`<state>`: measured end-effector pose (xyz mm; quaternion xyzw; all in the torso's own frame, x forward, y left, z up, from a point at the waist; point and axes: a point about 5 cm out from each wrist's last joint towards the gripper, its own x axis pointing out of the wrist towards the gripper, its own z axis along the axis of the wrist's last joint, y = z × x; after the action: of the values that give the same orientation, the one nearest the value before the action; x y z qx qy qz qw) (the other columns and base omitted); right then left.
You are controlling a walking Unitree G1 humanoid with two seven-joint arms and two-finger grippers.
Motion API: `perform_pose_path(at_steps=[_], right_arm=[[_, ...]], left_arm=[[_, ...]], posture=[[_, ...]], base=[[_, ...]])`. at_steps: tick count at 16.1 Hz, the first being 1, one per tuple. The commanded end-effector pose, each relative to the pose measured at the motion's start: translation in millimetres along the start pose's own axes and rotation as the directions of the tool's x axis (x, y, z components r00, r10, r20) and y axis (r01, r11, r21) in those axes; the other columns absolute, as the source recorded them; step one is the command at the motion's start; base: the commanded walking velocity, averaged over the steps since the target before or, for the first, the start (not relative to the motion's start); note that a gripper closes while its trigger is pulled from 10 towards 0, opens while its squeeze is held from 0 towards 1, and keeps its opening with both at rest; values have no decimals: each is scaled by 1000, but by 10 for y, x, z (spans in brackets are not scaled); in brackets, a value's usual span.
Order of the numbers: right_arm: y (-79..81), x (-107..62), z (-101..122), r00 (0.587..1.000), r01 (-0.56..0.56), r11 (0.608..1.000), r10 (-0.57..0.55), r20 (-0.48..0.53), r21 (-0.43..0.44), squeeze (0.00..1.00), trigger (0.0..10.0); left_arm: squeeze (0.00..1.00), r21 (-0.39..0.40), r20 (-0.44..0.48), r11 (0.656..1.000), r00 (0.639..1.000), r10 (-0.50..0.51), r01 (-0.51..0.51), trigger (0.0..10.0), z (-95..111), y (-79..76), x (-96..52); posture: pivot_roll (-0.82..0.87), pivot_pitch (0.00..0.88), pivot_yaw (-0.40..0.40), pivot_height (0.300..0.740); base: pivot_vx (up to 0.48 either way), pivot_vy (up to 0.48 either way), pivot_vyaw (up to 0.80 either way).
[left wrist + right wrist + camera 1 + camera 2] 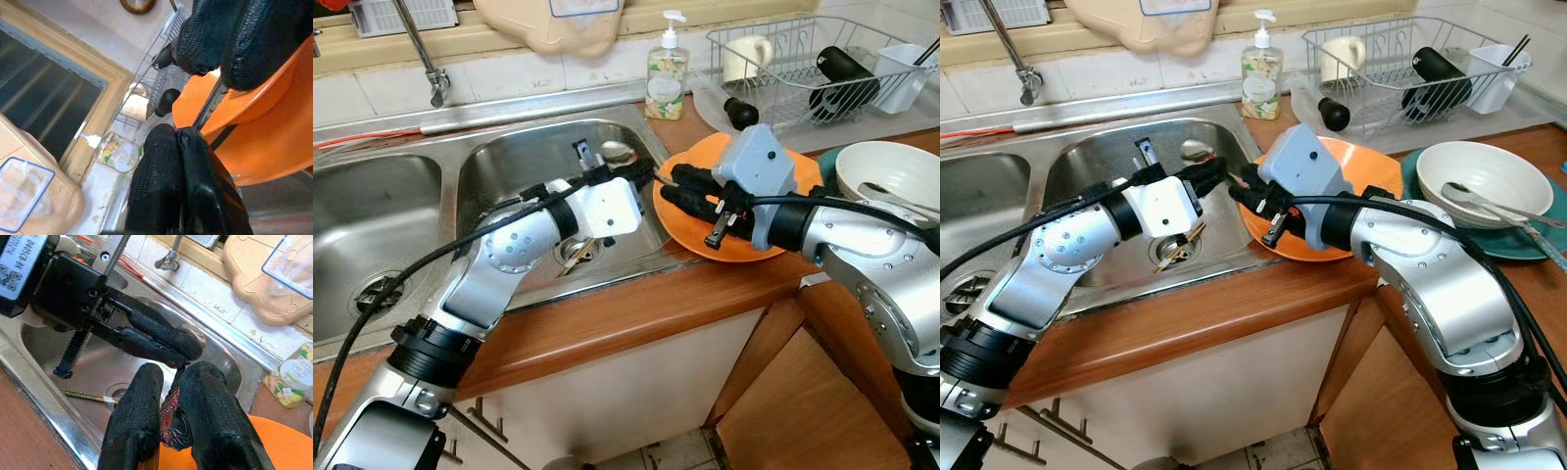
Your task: Kitchen organization
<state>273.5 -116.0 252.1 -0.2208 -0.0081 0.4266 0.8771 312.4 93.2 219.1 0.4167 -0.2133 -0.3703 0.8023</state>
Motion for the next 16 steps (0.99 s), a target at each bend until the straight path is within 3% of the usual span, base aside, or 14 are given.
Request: perform_pose_path(at_steps=[1,7,8,9,16], right_arm=[[3,21,34,1000,-17,1000,17,2,-15,0,10000],[27,43,16,1000,-30,999,30,-5,-18,0,10000],[44,52,2,999,-38,999,38,-8,-16,0,10000],[49,58,-7,999,-41,999,40,-10,-16,0,10000],[68,79,-26,998,-55,998,54,-17,-23,0,10000]], left_arm=[[1000,-16,13,1000,1000,3,-3,10000,-5,21,0],[1000,68,-6,997,999,-45,45,10000,-65,-24,-66],[63,91,-17,993,997,-76,77,10000,-83,-47,-88],[0,95,-21,992,996,-82,84,10000,-89,-49,-97],[0,120,-44,980,987,-158,162,10000,-145,-81,-158]], posture=[[-155,0,55,740],[-139,0,47,740],[-135,0,45,740],[-133,0,43,740],[-130,0,36,740]], base=[[0,0,0],[0,0,0],[0,0,0],[0,0,0],[0,0,0]])
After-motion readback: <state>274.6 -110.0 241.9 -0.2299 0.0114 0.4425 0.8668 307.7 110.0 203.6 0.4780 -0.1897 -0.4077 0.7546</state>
